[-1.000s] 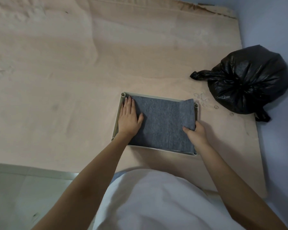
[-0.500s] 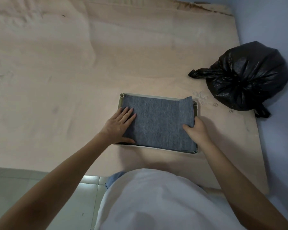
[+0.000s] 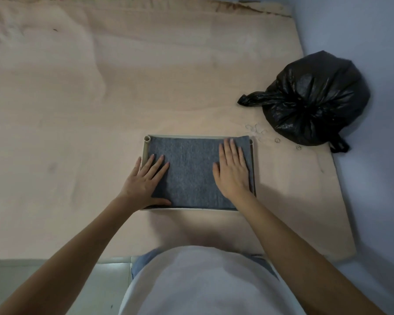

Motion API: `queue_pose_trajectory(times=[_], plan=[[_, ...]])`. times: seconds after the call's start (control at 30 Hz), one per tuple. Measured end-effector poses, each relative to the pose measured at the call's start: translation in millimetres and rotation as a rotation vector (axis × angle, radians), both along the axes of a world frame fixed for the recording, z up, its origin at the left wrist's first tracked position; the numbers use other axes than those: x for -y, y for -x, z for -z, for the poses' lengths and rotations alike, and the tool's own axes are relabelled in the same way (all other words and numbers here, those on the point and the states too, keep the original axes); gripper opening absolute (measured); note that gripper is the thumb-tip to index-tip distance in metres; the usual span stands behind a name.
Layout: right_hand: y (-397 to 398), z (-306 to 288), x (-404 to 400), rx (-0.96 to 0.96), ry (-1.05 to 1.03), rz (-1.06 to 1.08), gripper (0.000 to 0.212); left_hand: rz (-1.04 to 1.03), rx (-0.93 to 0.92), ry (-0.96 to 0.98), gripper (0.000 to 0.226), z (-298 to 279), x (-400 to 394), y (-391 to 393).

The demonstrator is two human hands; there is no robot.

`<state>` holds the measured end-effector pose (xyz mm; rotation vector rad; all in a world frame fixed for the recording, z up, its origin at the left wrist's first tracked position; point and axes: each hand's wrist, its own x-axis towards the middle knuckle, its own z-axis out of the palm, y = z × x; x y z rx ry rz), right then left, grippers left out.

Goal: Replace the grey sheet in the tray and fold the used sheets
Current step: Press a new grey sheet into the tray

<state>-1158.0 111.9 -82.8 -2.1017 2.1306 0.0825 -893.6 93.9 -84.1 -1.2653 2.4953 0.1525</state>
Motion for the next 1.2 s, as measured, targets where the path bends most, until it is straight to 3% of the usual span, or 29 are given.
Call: queue_pose_trajectory(times=[0.33,0.6,0.73,0.87,1.2], plan=[[8.5,17.0,2.8,0.111,0.068,0.194,0.060,-0.010,0.020,-0.031,0.116,-4.9,0.8,1.1],[15.0,18.0,4.2,0.210,0.060,0.175,0.057,-0.016,-0.024,0.031,0.106,-14.4,1.9,13.4],[14.9,11.1,-1.2,0.128,0.176,0.153,0.054,-0.113,-0.243,0.092,0.080,-8.2,7.8,57.0],[17.7,12.1,2.6,0.066,0.087,0.188,0.058,-0.144,-0.186,0.067,0.077,14.7,11.8,77.9],[17.2,25.5,4.0,0.027,-0.001,0.168,0.066,-0.290,-0.289,0.104,0.071,32.4,10.7,65.1]])
